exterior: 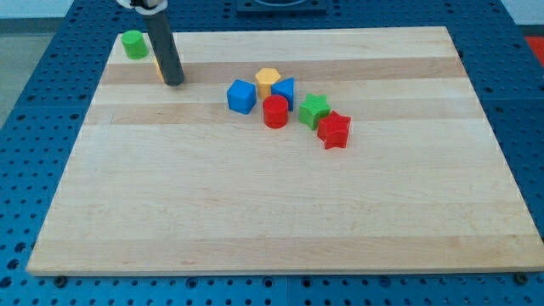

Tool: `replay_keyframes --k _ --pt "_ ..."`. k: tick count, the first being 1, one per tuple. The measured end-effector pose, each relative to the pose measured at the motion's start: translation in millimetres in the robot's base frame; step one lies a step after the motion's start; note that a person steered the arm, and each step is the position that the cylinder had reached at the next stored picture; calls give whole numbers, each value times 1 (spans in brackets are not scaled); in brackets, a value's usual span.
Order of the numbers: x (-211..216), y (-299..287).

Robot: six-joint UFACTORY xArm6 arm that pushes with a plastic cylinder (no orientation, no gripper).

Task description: Move the blue cube towards the bottom of green circle

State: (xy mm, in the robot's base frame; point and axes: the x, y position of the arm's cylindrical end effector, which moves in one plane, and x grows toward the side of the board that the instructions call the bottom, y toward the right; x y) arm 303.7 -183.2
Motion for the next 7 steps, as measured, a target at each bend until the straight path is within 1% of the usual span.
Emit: replay_keyframes --k 1,2,3,4,5,6,7 --pt "-33 -21" --pt "-44 -23" --pt "-20 -11" --pt "50 32" --pt "112 86" --pt "113 143" --pt "75 156"
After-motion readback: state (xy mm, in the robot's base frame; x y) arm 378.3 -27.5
